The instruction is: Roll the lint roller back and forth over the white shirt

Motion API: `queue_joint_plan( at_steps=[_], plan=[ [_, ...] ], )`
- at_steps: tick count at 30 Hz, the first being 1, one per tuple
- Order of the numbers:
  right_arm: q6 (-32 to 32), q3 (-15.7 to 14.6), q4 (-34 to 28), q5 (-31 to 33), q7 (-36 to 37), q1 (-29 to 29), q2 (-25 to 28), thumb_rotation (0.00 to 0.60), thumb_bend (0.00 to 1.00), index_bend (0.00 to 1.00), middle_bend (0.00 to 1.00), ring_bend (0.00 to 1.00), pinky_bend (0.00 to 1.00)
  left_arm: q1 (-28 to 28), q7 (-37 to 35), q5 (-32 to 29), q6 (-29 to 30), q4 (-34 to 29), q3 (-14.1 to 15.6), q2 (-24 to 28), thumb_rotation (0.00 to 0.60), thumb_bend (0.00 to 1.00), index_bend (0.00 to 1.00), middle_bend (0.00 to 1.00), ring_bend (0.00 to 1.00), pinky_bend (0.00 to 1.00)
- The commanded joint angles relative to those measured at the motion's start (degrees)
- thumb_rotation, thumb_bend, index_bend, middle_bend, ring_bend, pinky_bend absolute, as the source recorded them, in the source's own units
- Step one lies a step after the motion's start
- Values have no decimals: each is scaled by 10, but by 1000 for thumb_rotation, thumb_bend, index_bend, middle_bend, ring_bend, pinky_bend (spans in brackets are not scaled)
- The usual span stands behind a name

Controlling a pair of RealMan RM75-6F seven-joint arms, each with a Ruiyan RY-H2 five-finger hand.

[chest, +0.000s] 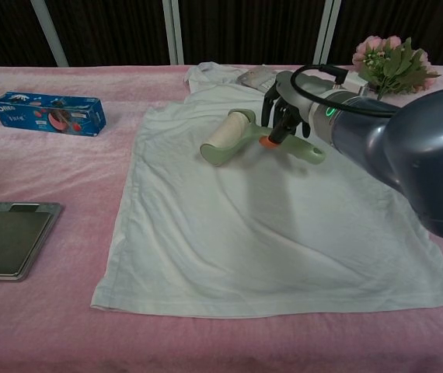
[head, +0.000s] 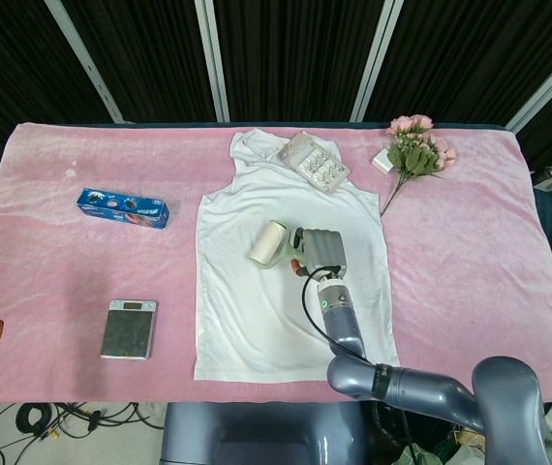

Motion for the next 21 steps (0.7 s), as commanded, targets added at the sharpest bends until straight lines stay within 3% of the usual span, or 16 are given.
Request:
queue_joint_plan(
  at_steps=[1, 21],
  plan=[
    [2, 4, 10, 9, -8, 10, -9, 600, 525, 683, 642, 610, 595, 0, 0, 0, -1, 0, 0, 0, 600, 394, 134, 62, 41, 76],
    [16, -14, -18, 44, -34, -1, 12, 600, 527, 684, 644, 611, 596, 0, 3, -1, 0, -1, 1, 0, 600, 394, 133, 62, 41, 76]
  ],
)
